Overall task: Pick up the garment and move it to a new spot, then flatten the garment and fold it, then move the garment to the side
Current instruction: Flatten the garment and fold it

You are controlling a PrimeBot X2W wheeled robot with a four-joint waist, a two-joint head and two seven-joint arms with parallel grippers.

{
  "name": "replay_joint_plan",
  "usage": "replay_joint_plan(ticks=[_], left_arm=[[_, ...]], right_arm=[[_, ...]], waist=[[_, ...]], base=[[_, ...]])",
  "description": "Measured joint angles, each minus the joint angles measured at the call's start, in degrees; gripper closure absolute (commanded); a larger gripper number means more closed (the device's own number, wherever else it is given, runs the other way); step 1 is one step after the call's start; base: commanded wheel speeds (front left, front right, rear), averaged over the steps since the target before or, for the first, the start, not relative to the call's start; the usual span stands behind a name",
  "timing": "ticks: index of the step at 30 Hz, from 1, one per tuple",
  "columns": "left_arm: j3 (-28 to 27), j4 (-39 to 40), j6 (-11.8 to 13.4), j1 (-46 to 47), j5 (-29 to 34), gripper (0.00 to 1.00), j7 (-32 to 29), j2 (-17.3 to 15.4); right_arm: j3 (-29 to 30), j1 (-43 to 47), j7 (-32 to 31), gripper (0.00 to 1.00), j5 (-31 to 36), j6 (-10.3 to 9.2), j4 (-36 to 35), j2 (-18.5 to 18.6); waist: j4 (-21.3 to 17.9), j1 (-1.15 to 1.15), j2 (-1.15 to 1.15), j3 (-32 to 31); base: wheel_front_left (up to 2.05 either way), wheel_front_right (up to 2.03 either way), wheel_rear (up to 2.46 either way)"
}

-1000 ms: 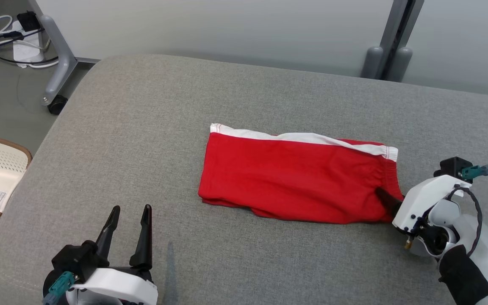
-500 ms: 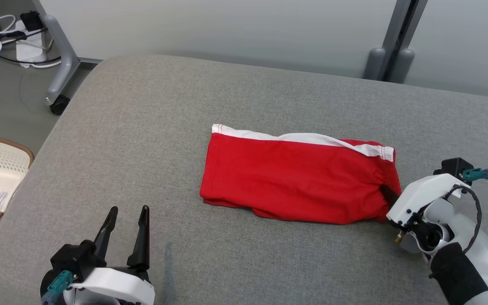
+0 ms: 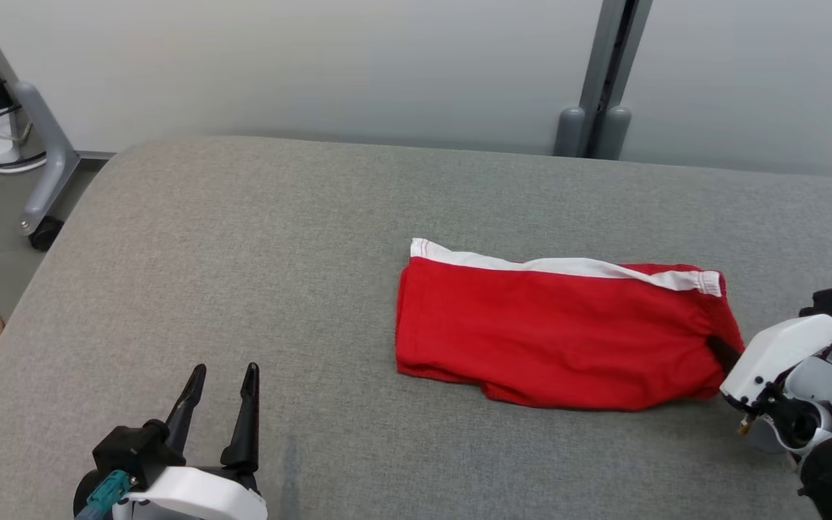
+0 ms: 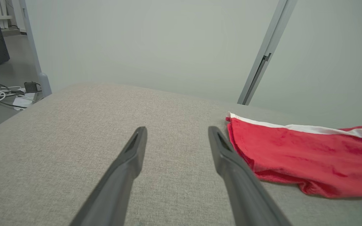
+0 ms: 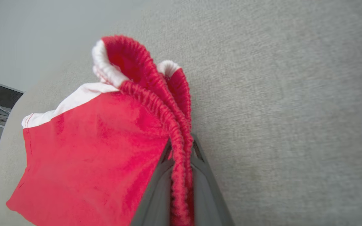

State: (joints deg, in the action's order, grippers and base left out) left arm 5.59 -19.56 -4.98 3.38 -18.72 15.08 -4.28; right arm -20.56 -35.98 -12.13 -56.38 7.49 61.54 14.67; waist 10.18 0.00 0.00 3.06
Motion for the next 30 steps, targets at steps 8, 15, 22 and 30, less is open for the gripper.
replay_joint_plan(ticks=[8,15,22,30], left_arm=[[0.29,-0.58,-0.07,-0.47,0.01,0.0,0.0,0.14],[1.12,-1.86,-0.42,-0.51,-0.04,0.0,0.0,0.19],[1.85,-2.78,-0.51,0.23,-0.41,0.0,0.0,0.27],[2.7,-3.47,-0.57,1.15,-0.57,0.0,0.0,0.62]], right_arm=[[-0.29,0.27,-2.69,1.0,-3.38,0.0,-5.1,1.91],[0.66,1.37,-6.59,1.0,-10.57,-0.01,-11.35,-2.19],[-1.08,0.43,-6.56,1.0,-11.84,-0.01,-14.47,-5.97],[-2.25,-2.97,-5.19,1.0,-12.39,-0.01,-10.98,-9.11]], waist=[[-2.64,0.0,0.0,-1.39],[-2.03,0.0,0.0,-1.73],[0.6,0.0,0.0,-0.86],[5.32,0.0,0.0,0.63]], base=[[0.0,0.0,0.0],[0.0,0.0,0.0],[0.0,0.0,0.0],[0.0,0.0,0.0]])
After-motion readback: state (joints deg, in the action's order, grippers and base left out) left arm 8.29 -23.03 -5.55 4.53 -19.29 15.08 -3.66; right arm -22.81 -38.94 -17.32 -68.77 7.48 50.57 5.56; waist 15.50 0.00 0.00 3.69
